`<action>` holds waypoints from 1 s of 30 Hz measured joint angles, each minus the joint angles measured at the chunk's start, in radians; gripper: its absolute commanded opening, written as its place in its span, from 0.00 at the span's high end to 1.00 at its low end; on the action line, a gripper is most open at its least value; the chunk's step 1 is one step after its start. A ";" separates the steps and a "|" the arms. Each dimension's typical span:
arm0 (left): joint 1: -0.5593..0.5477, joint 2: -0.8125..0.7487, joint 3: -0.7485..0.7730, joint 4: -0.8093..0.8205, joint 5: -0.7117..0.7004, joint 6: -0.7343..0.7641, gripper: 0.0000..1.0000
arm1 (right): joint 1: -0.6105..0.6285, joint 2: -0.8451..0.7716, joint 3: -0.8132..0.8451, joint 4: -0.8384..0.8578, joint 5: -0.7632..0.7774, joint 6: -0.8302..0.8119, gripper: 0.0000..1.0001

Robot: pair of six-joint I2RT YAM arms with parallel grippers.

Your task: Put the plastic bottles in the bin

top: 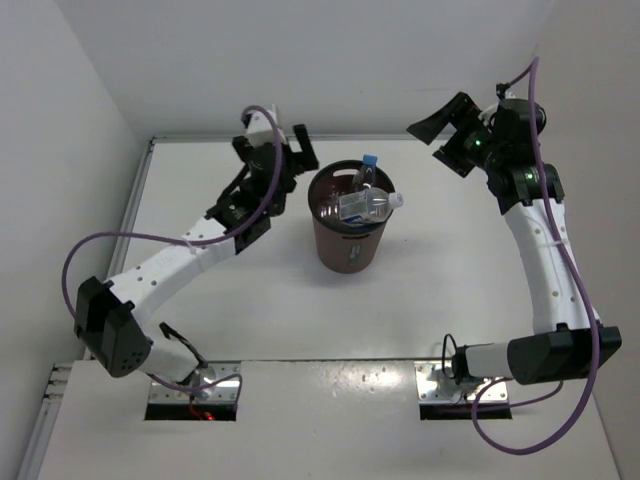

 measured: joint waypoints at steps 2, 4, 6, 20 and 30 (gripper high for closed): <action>0.060 -0.018 0.000 -0.043 -0.065 -0.026 0.00 | 0.000 0.000 -0.002 -0.001 0.004 0.001 0.00; 0.137 -0.039 -0.011 -0.085 -0.110 -0.063 0.00 | 0.000 0.000 -0.002 -0.010 0.015 0.000 0.00; 0.225 -0.076 -0.060 -0.114 -0.138 -0.101 0.00 | -0.001 0.000 -0.002 -0.023 0.027 0.000 0.00; 0.442 -0.298 -0.570 -0.198 -0.142 -0.077 0.00 | -0.001 -0.005 -0.118 -0.042 0.077 -0.005 0.00; 0.483 -0.347 -0.642 -0.206 -0.120 -0.022 0.00 | -0.015 -0.083 -0.394 -0.066 0.236 0.063 0.00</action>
